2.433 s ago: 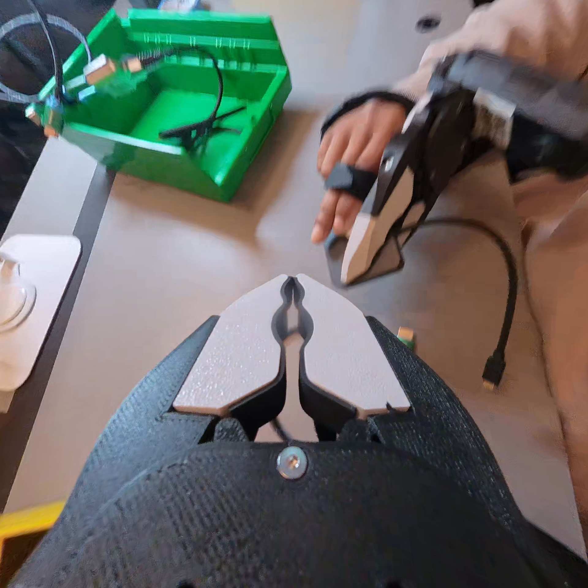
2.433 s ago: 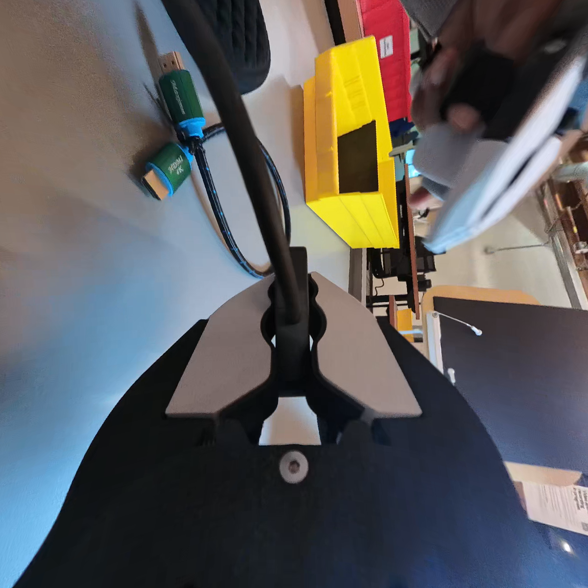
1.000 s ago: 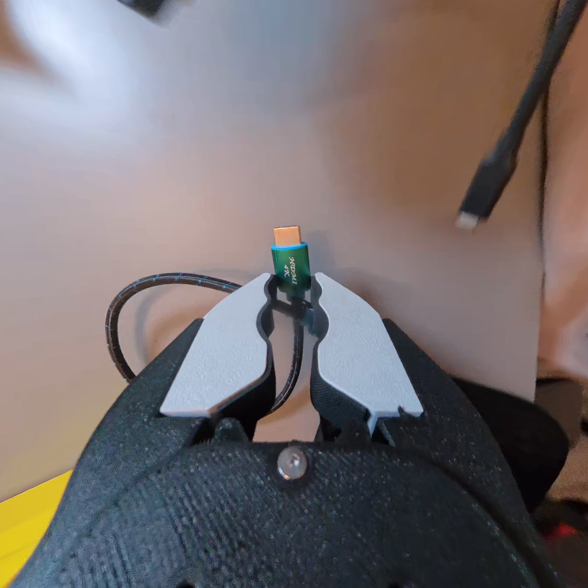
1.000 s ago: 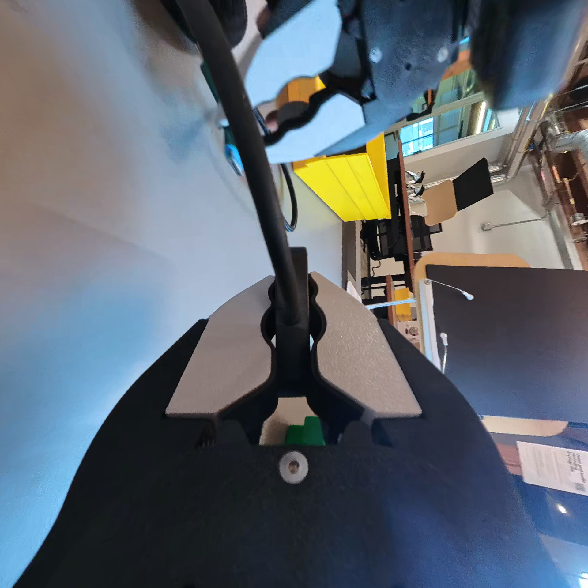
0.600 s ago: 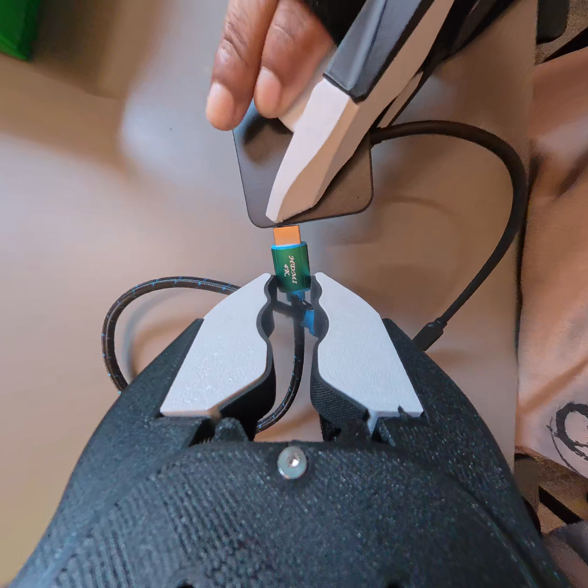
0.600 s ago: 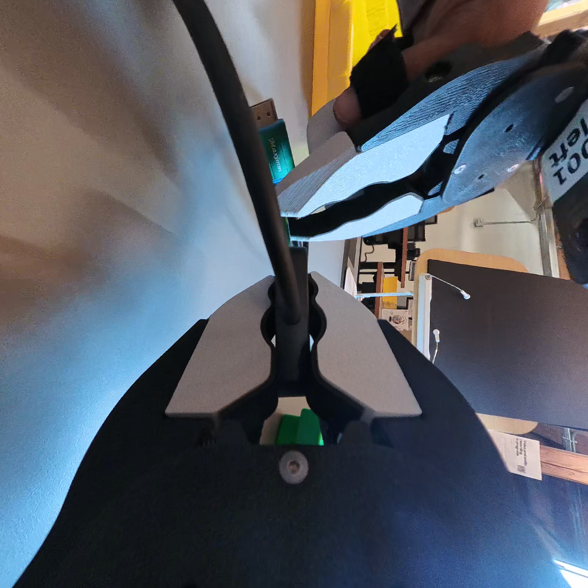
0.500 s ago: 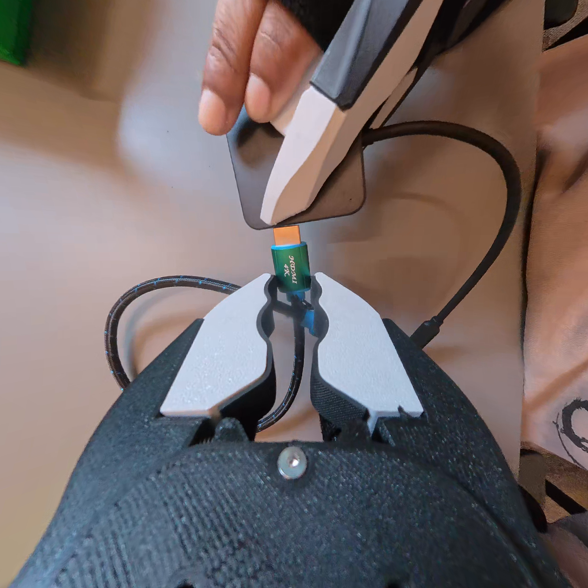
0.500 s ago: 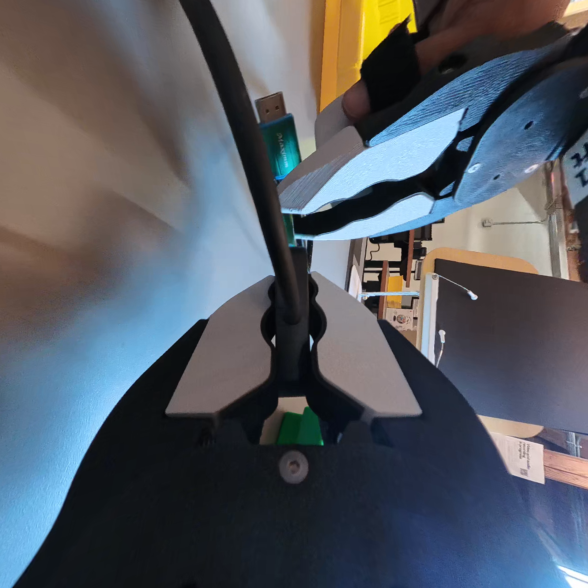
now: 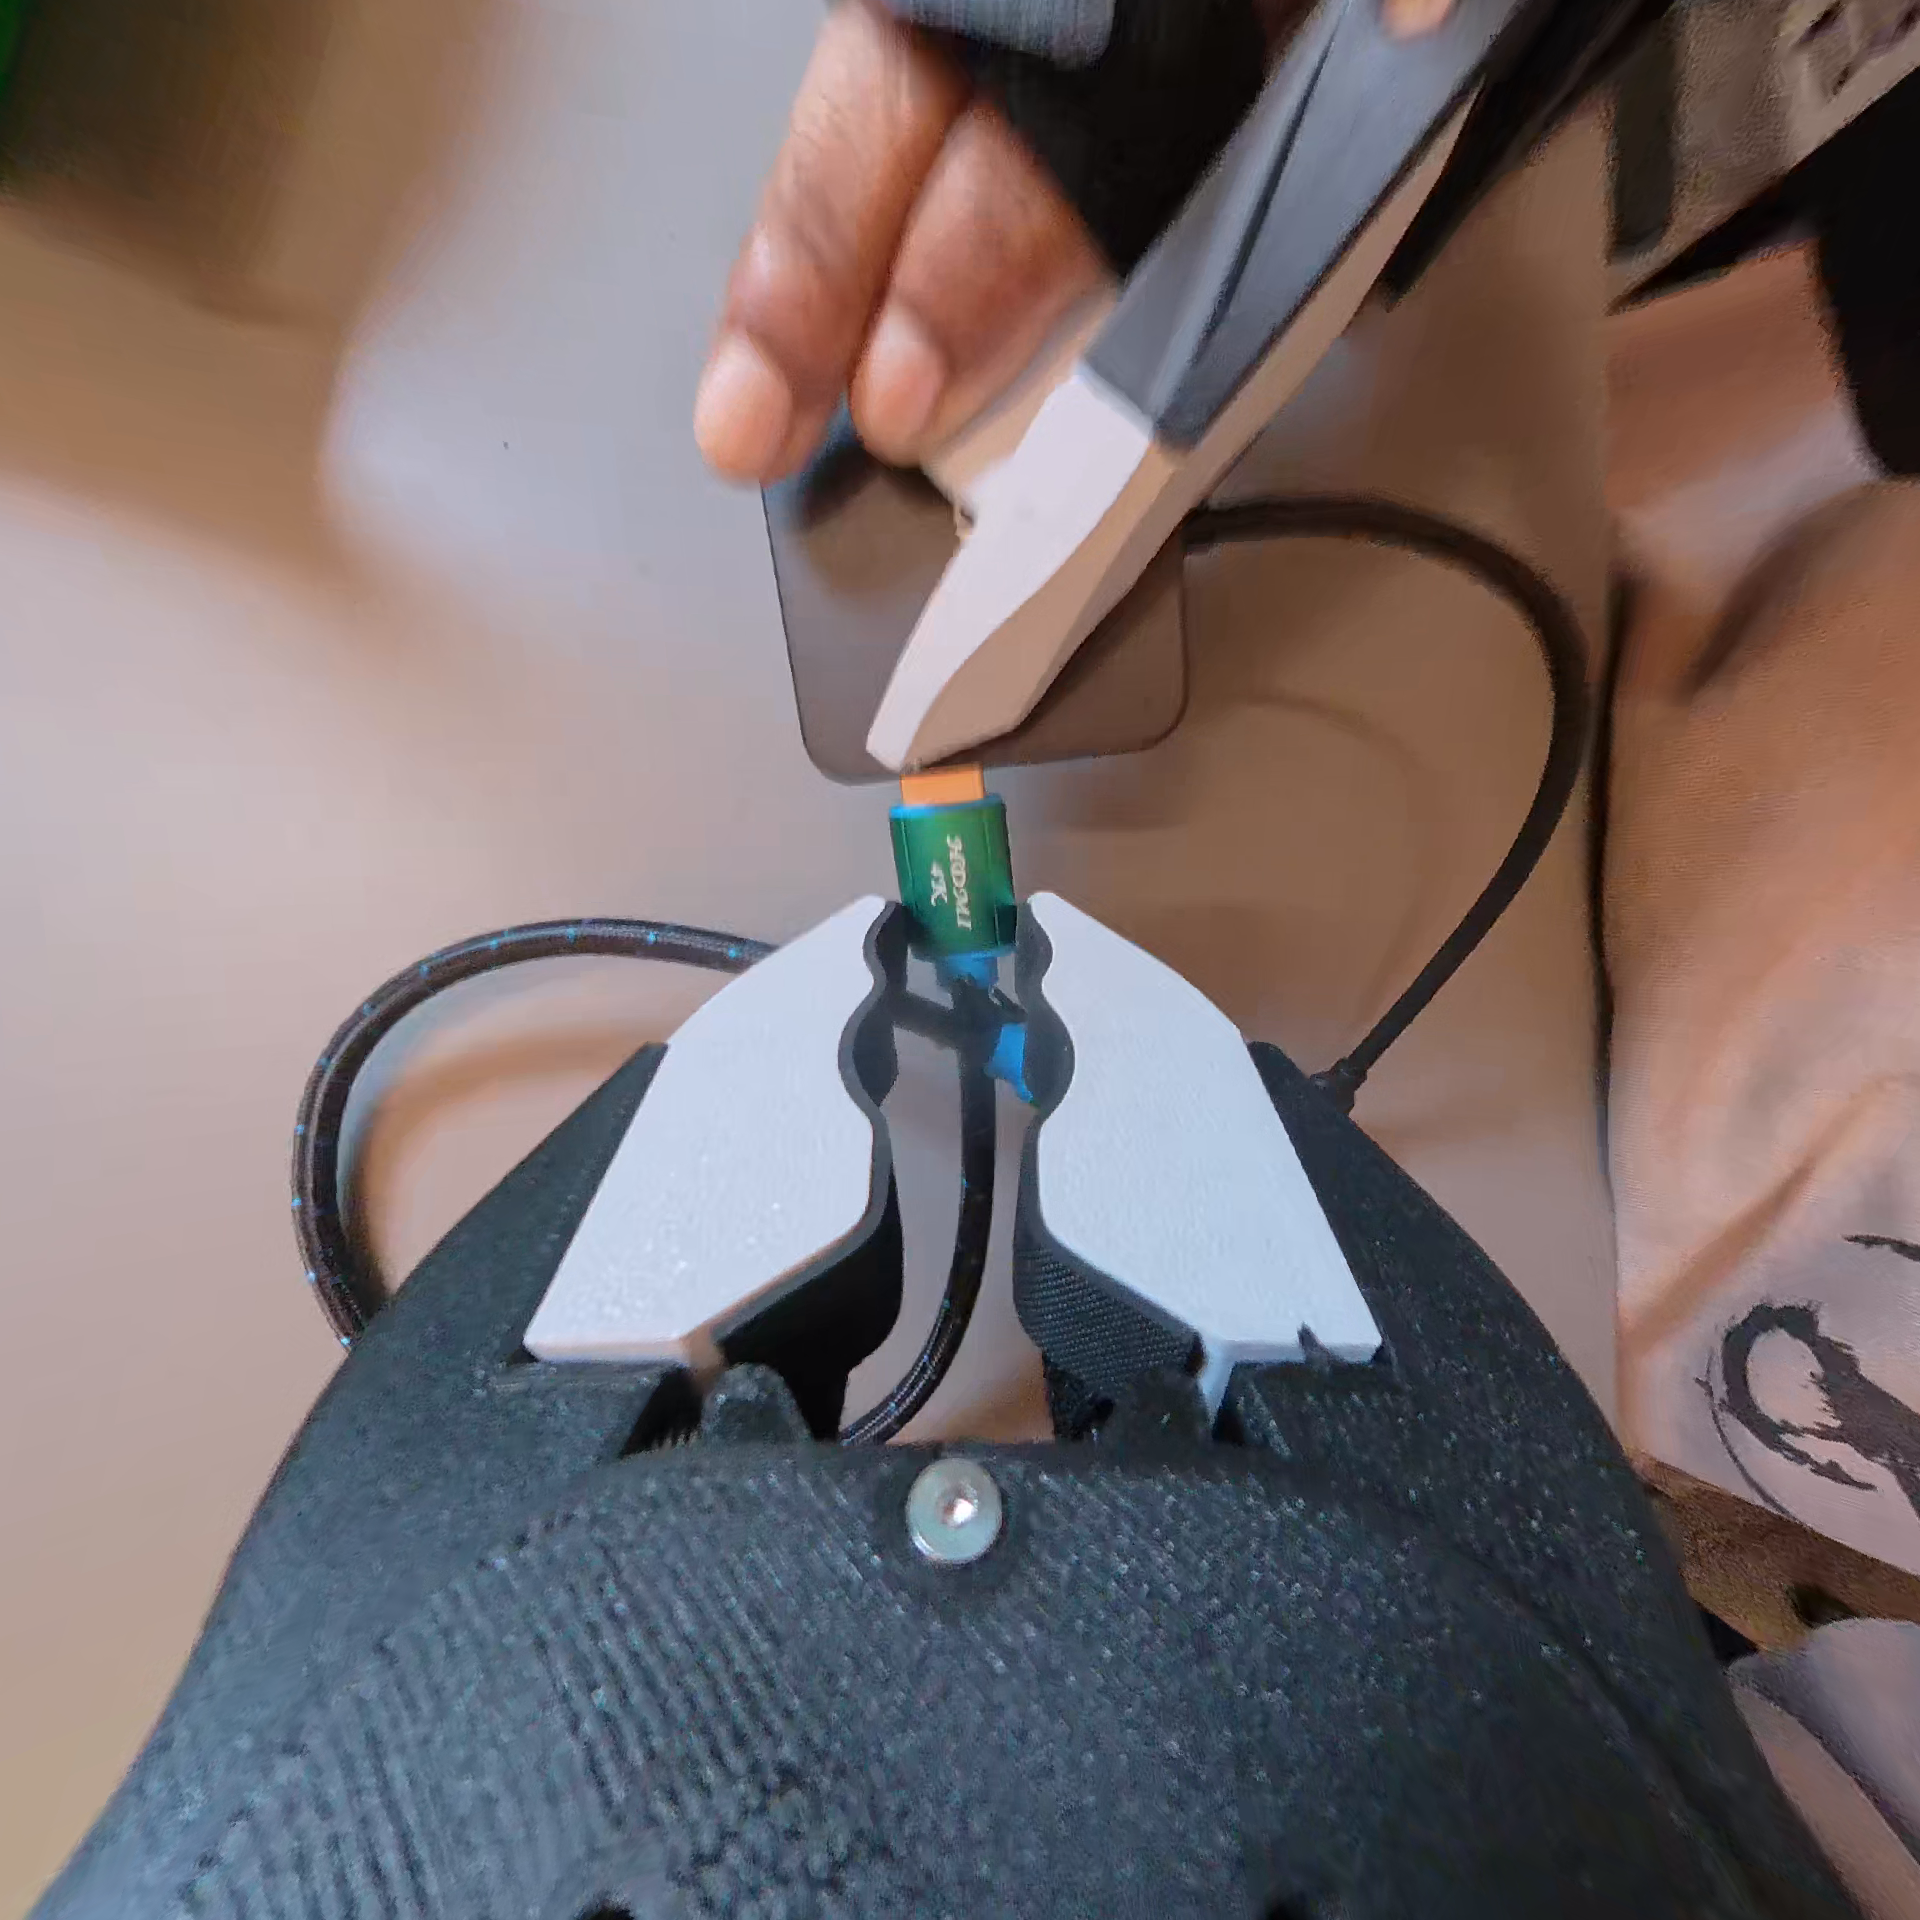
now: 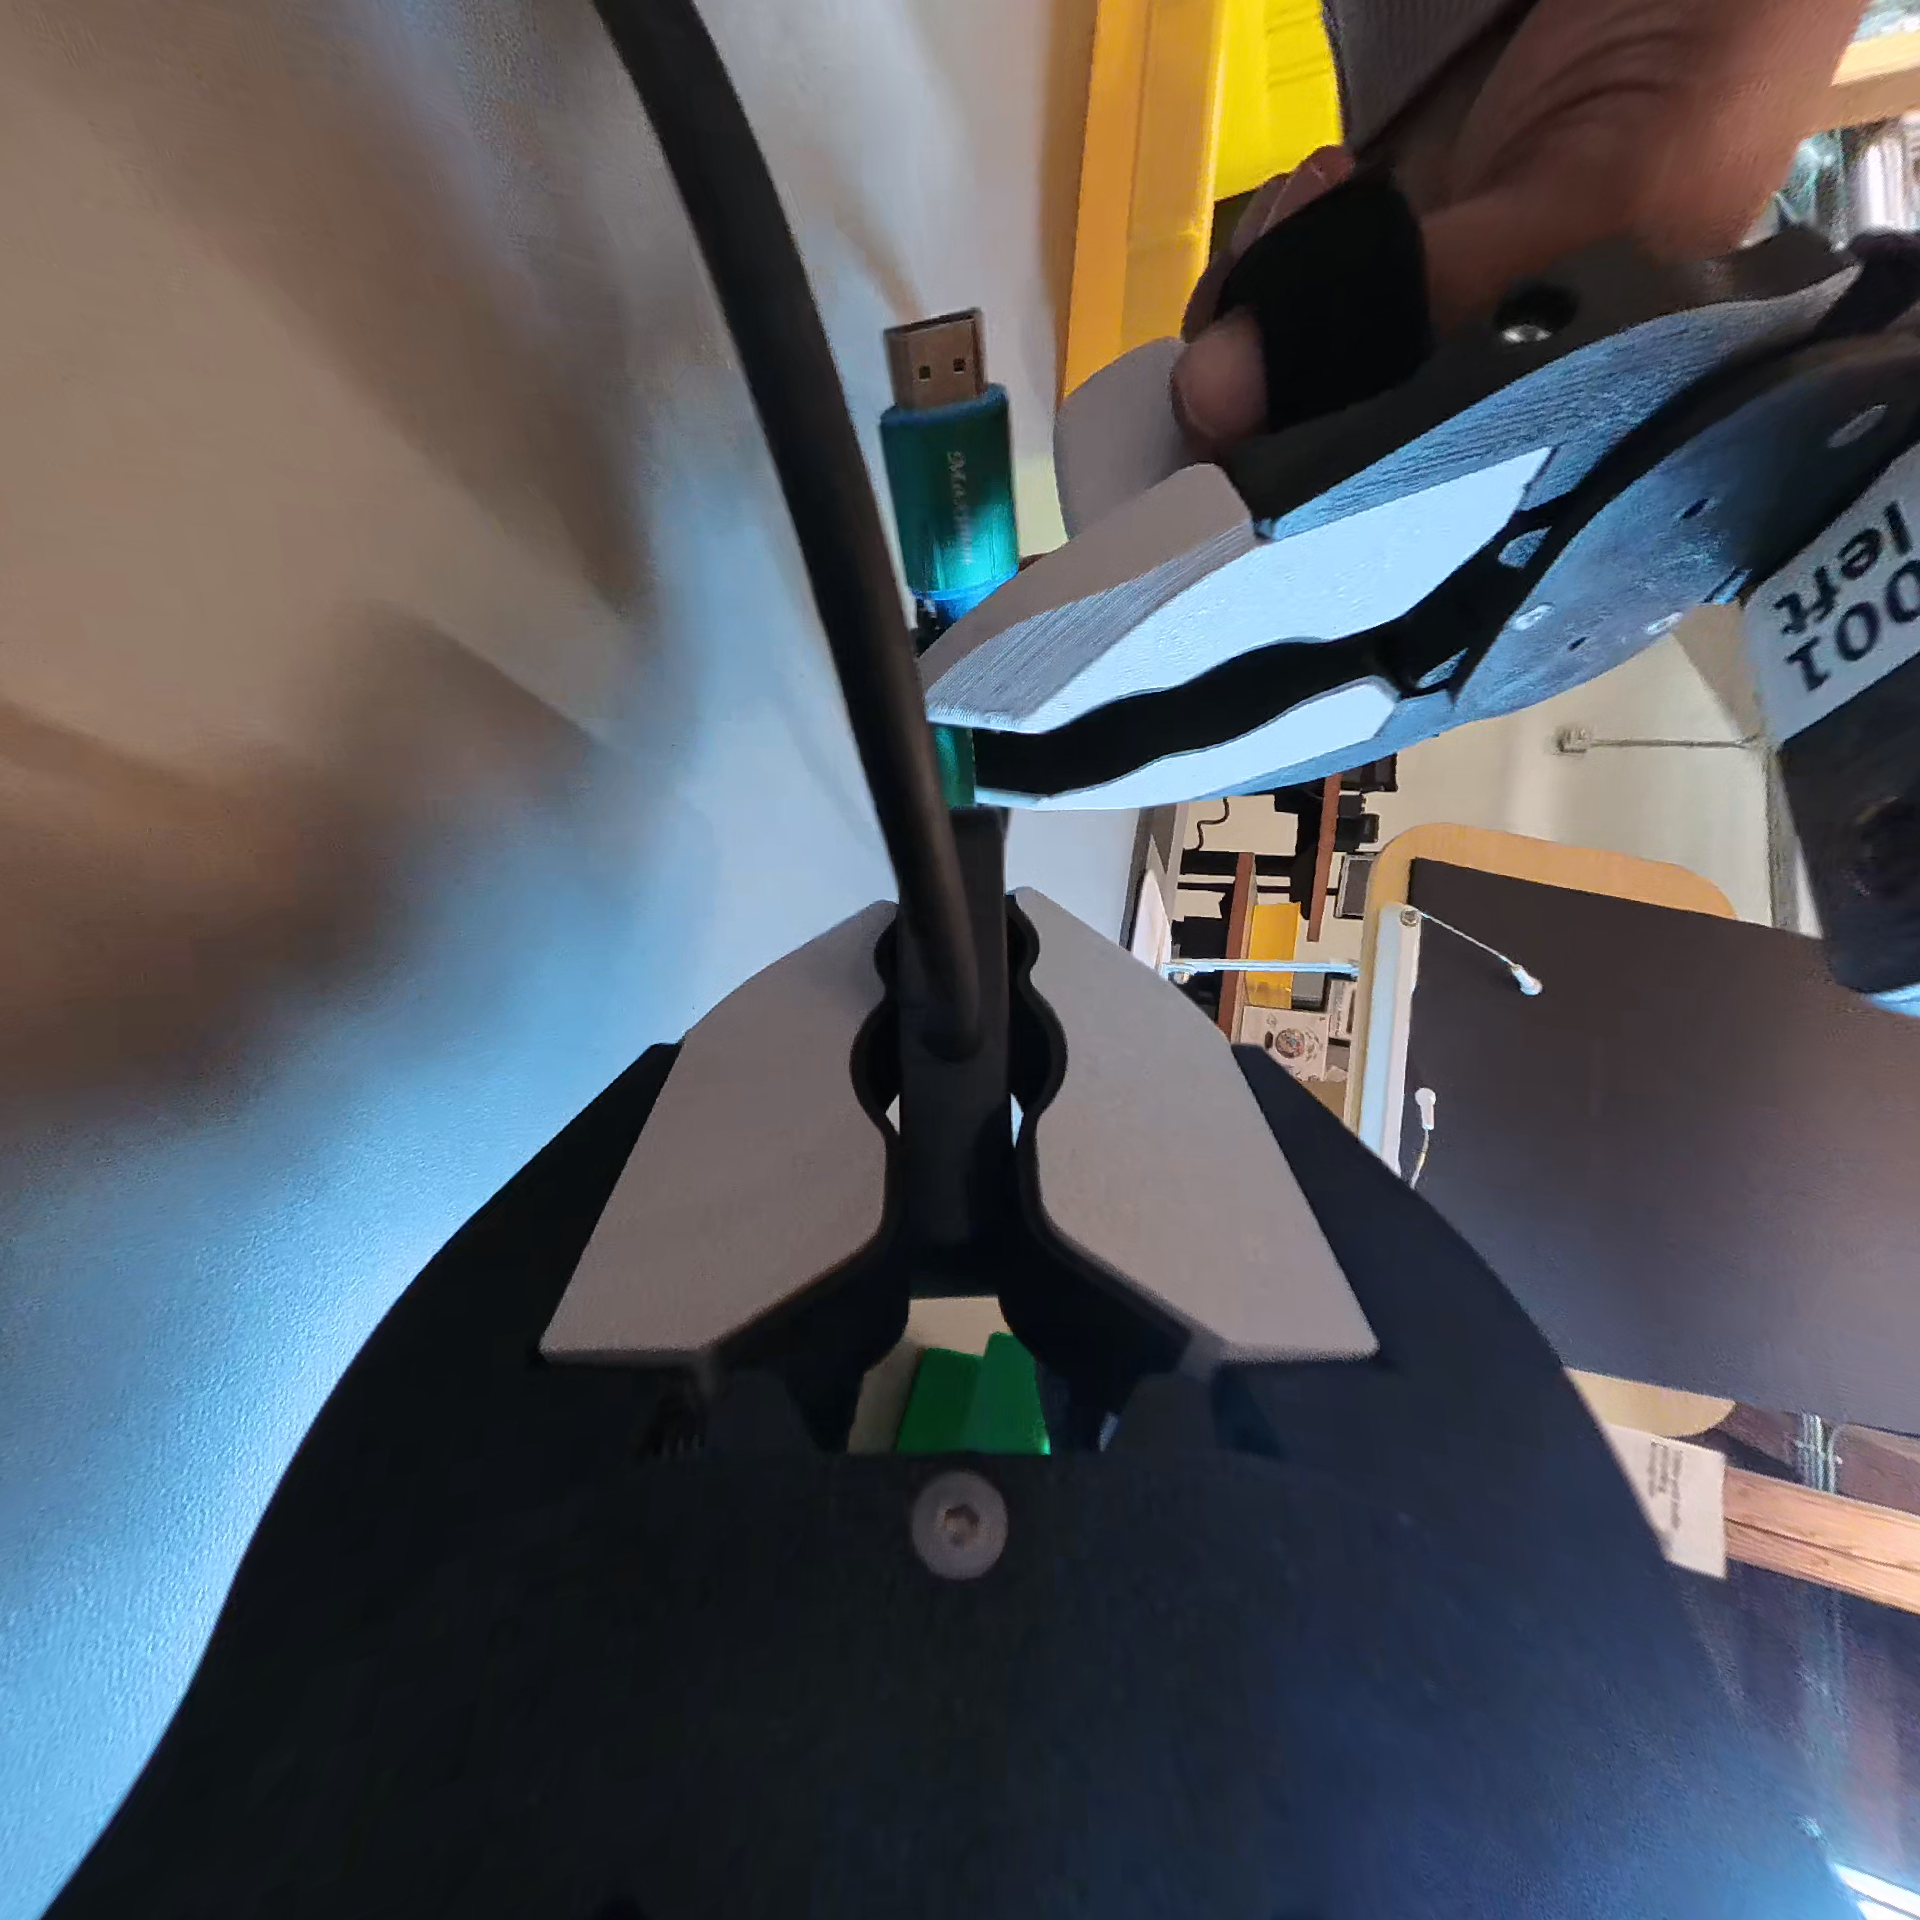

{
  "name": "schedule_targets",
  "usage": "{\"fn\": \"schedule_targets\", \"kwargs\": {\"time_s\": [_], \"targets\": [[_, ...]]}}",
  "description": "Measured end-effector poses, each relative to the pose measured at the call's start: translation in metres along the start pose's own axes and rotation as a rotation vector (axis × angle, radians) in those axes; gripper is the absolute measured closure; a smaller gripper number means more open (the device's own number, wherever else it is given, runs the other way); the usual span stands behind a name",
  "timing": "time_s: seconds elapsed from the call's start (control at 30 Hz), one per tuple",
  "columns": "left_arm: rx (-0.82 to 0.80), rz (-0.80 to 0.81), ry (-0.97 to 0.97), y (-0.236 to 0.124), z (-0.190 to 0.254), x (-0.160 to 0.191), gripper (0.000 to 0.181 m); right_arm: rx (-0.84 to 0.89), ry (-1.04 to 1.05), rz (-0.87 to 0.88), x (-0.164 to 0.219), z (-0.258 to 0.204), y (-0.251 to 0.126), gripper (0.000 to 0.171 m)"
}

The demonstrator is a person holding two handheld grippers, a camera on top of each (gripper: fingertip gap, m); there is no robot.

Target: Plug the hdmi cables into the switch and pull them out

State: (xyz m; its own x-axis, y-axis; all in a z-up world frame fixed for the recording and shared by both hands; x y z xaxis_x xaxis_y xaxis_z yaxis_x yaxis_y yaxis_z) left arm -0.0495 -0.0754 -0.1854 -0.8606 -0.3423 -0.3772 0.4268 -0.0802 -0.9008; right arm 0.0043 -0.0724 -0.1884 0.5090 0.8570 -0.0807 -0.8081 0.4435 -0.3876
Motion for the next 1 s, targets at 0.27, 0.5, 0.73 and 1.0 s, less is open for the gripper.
{"fn": "schedule_targets", "kwargs": {"time_s": [0.27, 0.5, 0.73, 1.0], "targets": [[0.075, 0.047, 0.065, 0.004, 0.019, -0.005, 0.162, -0.041, 0.042, 0.114, -0.024, -0.008, -0.008, 0.158], [-0.001, 0.079, 0.033, 0.003, 0.014, -0.008, 0.161, -0.038, 0.055, 0.068, -0.014, -0.004, -0.005, 0.157], [-0.274, 0.281, 0.115, -0.058, 0.005, 0.005, 0.148, 0.023, 0.208, 0.048, 0.013, 0.019, -0.011, 0.156], [-0.247, 0.325, 0.132, -0.031, 0.005, 0.014, 0.167, 0.084, 0.145, 0.038, 0.007, 0.023, -0.011, 0.157]]}}
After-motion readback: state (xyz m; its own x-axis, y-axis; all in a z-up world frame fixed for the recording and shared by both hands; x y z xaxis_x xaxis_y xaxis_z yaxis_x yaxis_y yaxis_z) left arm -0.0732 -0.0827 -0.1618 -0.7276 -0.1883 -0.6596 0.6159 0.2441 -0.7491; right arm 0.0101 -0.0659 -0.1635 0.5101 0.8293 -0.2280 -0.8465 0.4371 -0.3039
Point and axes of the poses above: each gripper's, where its closed fingertips meet, y out along the fingers, x out of its underside, z = x × y across the jaws, the point moved 3 cm from there along -y, back along the fingers, and after that the axes turned 8 degrees about -z, right-handed, at the moved point
